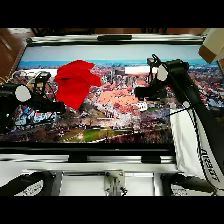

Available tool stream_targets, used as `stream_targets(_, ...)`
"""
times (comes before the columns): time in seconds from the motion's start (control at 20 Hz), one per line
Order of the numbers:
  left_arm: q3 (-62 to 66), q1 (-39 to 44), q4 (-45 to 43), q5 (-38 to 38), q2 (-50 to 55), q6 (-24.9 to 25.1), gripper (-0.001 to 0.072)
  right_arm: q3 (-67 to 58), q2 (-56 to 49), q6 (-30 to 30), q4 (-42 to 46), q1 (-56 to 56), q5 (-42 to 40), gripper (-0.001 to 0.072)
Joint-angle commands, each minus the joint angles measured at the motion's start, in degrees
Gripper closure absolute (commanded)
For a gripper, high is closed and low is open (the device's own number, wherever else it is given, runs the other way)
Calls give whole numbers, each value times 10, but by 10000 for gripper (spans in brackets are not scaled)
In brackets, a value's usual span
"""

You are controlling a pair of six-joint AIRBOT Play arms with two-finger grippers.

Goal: Fold the shirts.

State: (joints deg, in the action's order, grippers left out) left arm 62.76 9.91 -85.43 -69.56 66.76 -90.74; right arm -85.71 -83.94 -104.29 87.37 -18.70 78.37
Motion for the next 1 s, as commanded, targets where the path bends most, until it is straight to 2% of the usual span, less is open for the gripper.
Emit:
stream_targets(0.0,0,0,0,0,0,0,-10,0,0,0,0,0,0,216)
stream_targets(0.65,0,0,0,6,0,-2,-10,0,0,-5,-1,0,-1,216)
stream_targets(0.85,0,0,7,68,0,-2,-10,0,0,-4,1,0,-19,216)
stream_targets(0.95,0,0,15,117,0,-2,-10,0,0,19,10,0,-20,216)
